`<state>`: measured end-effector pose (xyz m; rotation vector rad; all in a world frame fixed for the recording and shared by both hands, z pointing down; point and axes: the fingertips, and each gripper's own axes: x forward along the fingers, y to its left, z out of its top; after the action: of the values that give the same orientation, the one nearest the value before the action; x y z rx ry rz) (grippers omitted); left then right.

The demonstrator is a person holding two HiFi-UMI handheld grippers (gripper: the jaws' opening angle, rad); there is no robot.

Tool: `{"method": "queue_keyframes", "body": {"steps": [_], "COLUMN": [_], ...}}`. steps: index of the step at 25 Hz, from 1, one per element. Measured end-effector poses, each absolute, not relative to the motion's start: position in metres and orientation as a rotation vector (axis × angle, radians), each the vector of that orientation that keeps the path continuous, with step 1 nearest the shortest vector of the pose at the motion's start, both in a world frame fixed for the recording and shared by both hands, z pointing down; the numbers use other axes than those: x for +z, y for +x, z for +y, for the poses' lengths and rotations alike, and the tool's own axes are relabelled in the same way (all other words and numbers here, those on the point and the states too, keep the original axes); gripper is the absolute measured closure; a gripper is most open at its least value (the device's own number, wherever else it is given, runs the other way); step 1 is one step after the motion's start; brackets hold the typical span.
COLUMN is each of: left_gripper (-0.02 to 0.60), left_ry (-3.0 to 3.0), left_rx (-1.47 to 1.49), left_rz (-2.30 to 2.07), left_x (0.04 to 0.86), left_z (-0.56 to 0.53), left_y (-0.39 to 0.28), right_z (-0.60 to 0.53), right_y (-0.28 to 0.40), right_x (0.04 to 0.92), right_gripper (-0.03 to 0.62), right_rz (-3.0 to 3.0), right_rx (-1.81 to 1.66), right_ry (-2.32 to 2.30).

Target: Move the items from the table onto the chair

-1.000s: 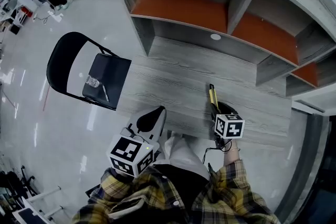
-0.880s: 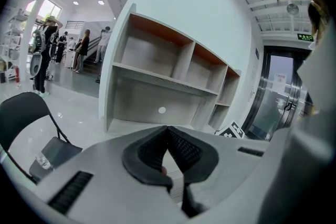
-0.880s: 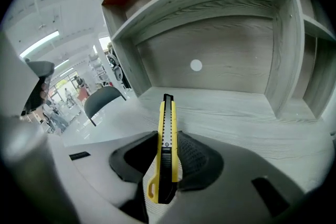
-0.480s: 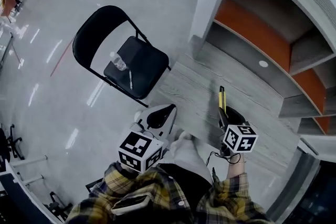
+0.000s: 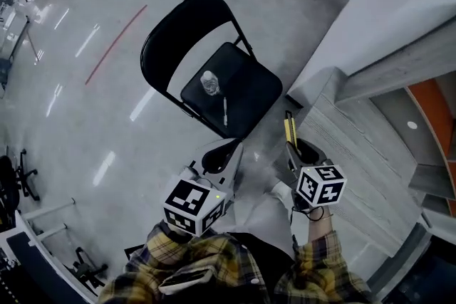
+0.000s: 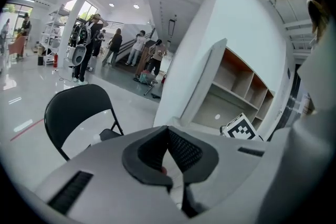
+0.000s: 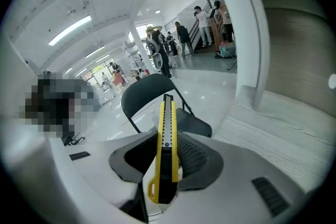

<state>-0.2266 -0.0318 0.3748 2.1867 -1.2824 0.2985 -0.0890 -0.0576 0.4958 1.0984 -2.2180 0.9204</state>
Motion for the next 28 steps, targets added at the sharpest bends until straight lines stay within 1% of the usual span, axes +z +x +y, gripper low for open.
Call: {"method": "queue_keyframes", "body": {"steps": [6,11,15,18,21,28], "left_gripper": [0.578,0.578,0.578,0.578,0.578,0.578], "left_ry": [2.141,2.119,2.048,2.016,1.971,1.915], "left_rx": [0.336,0.346,0.408,0.394,0.441,0.427], "left_rz": [-1.244,-1.213,-1.181,-1.195,-1.191,-1.204], "left_x": [0.425,0.469,0.516,0.552,0.586,0.637], "left_z": [-0.058,-0.077,-0.073,-0.073,-0.069,-0.080], "left_y": [-0.302,-0.323,-0.339,-0.347,-0.356,-0.364], "right_z": [-0.083,-0.104,-0.109,-0.119,-0.125,-0.120], "right_y": [-0.200,-0.245,-0.264,-0.266,-0.264,-0.265], "right_x": [0.538,0.603,0.681,0.744,0.797,0.868], "right_gripper": [0.467,0.467,0.467,0.467,0.467,0.467], "right_rz": [-2.223,-2.168,-2.073,-1.987,-1.911,-1.806], "right_rx": [0.977,1.033,1.044,1.039,1.065,1.071], "right_ry": [1.016,1.010,1.012,1.023,1.042,1.052]}}
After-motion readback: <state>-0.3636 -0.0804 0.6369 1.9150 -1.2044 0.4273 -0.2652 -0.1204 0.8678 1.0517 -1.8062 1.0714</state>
